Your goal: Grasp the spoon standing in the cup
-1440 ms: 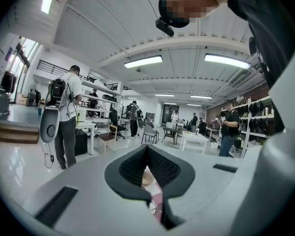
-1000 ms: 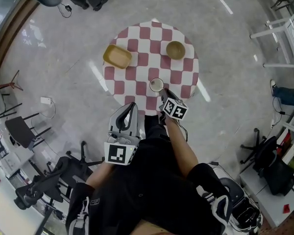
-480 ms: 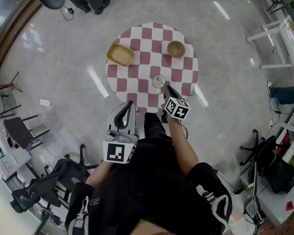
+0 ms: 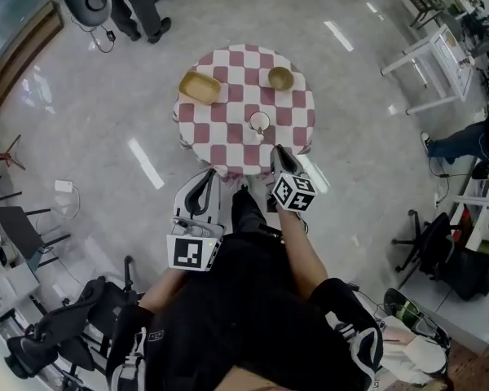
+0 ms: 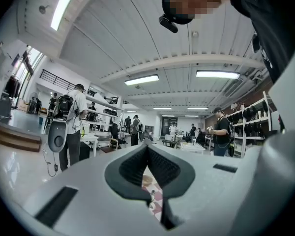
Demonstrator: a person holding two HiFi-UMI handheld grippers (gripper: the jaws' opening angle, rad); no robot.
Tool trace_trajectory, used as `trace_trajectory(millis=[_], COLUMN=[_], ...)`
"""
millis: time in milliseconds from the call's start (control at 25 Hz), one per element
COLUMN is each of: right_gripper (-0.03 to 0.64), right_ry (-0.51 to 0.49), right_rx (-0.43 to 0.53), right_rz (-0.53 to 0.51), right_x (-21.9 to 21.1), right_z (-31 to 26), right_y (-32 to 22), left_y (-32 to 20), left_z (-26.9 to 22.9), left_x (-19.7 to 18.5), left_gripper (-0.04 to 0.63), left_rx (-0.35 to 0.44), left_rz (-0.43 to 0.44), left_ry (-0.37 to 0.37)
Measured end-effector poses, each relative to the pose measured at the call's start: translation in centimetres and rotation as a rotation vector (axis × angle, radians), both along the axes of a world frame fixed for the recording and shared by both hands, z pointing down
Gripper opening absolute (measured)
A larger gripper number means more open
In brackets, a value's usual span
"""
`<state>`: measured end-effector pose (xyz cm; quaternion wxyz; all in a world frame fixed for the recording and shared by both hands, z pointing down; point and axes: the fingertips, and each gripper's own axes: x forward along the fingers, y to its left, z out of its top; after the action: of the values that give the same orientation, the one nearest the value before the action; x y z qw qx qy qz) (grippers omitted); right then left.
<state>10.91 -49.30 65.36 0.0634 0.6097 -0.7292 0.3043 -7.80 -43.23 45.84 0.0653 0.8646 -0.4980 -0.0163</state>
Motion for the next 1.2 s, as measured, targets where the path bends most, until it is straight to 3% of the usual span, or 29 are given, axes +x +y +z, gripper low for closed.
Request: trace_trajectory(millis=[280, 560, 1000, 1200], right_gripper=[0.064, 0.064, 0.064, 0.064], right_ry=[0.018, 0.085, 0.129, 0.13], right_rx=[0.126, 0.206, 0.294, 0.325], right_rz=[-0.011, -0.052, -0.103, -0.124], right_x=[-4.4, -6.0, -1.9, 0.4], right_z=[-6.4, -10.6, -14.2, -15.8], right_y=[10.9, 19.2, 25.5, 27.5], left_y=[9.2, 14.7, 18.2, 20.1], left_z=[-0.3, -0.4, -0.1, -0.1], left_x=[-3.0, -2.8, 1.5, 4.3], left_gripper=[0.008, 0.009, 0.009, 0.009], left_rx=[0.012, 0.02, -0.01, 0.005], left_rz=[0.047, 0.069, 0.008, -0.001], left_ry=[0.037, 0.042, 0.051, 0.018])
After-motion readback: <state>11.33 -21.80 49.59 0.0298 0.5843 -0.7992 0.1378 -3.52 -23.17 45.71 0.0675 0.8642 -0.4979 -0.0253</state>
